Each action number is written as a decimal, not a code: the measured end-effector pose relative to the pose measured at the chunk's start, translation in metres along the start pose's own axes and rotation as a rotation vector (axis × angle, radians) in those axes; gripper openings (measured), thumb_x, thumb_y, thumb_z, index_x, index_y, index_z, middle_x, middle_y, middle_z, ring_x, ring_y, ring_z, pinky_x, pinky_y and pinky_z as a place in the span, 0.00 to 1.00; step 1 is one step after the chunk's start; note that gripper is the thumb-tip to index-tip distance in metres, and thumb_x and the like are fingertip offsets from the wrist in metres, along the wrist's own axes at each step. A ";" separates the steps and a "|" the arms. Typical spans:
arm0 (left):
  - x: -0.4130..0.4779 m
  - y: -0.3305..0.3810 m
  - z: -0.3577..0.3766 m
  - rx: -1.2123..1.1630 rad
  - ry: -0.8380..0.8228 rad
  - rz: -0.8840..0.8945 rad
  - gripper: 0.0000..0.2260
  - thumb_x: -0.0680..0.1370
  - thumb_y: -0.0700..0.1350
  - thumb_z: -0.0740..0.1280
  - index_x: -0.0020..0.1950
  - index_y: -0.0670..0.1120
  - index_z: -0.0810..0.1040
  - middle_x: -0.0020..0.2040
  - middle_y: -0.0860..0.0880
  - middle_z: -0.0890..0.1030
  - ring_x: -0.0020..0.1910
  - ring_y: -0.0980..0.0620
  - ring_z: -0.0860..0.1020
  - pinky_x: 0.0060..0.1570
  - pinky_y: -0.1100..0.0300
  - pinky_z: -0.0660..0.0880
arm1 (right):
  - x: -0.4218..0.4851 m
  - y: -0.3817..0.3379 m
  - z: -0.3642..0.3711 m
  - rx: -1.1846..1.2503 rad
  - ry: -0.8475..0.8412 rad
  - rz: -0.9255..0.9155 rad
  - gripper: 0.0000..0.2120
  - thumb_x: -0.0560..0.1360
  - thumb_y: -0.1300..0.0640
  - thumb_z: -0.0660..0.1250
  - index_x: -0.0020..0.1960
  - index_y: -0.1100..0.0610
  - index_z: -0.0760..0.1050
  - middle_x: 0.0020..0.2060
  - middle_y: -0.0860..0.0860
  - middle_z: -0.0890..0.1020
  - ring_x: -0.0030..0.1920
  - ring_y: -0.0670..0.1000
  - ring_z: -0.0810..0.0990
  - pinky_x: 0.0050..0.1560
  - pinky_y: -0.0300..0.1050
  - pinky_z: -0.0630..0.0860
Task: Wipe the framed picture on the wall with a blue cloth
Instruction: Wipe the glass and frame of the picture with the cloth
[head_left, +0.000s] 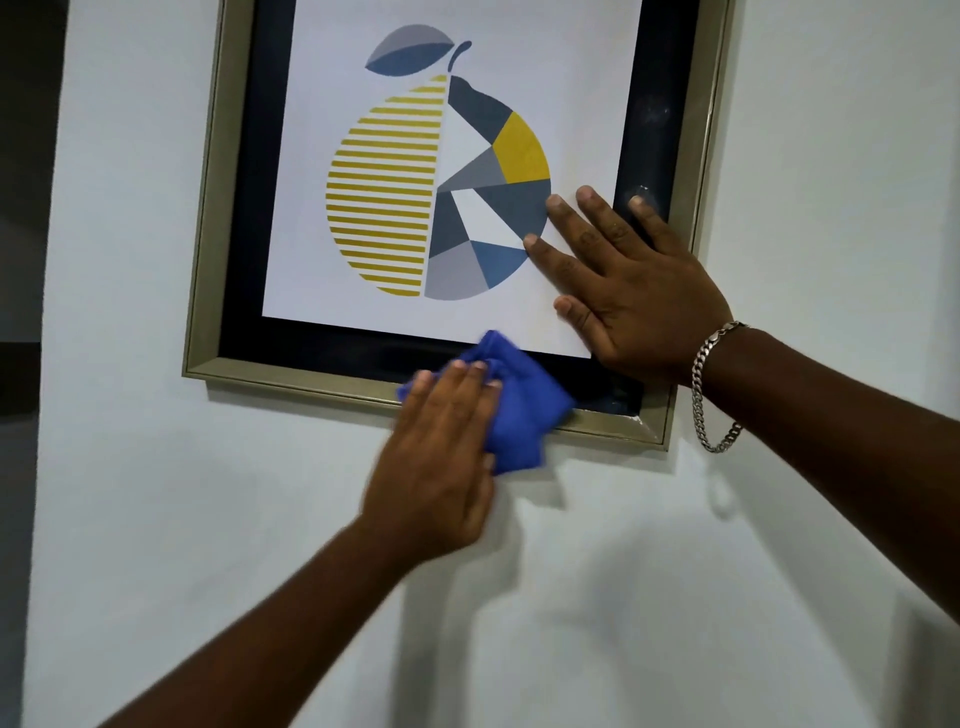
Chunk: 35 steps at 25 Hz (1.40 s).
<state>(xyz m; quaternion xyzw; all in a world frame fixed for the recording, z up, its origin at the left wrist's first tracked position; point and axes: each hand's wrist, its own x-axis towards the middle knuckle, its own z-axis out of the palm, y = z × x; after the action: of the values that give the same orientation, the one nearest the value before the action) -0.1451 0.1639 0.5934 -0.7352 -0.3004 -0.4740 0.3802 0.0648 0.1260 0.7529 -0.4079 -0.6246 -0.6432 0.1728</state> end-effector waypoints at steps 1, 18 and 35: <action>-0.008 -0.021 -0.003 0.014 0.027 -0.022 0.26 0.74 0.45 0.59 0.70 0.34 0.68 0.72 0.36 0.70 0.74 0.37 0.65 0.73 0.38 0.61 | 0.000 0.000 0.000 -0.001 0.001 0.001 0.27 0.80 0.45 0.46 0.78 0.48 0.49 0.79 0.54 0.54 0.78 0.57 0.51 0.75 0.61 0.54; 0.019 0.064 0.034 0.014 0.085 -0.011 0.25 0.80 0.50 0.54 0.74 0.38 0.65 0.73 0.37 0.69 0.74 0.39 0.64 0.76 0.45 0.55 | 0.000 -0.001 0.001 0.001 -0.010 -0.003 0.26 0.81 0.46 0.47 0.78 0.49 0.49 0.79 0.55 0.54 0.78 0.57 0.51 0.76 0.62 0.54; 0.036 0.104 0.044 -0.096 0.159 -0.009 0.25 0.75 0.46 0.61 0.70 0.38 0.70 0.70 0.36 0.73 0.72 0.39 0.69 0.74 0.45 0.60 | 0.000 0.000 -0.010 0.211 -0.041 0.049 0.27 0.80 0.53 0.52 0.77 0.56 0.52 0.78 0.55 0.57 0.78 0.54 0.53 0.77 0.55 0.53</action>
<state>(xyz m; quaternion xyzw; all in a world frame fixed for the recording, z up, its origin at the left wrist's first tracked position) -0.0274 0.1488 0.5867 -0.7115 -0.2494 -0.5463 0.3649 0.0621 0.1169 0.7543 -0.4156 -0.6820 -0.5610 0.2177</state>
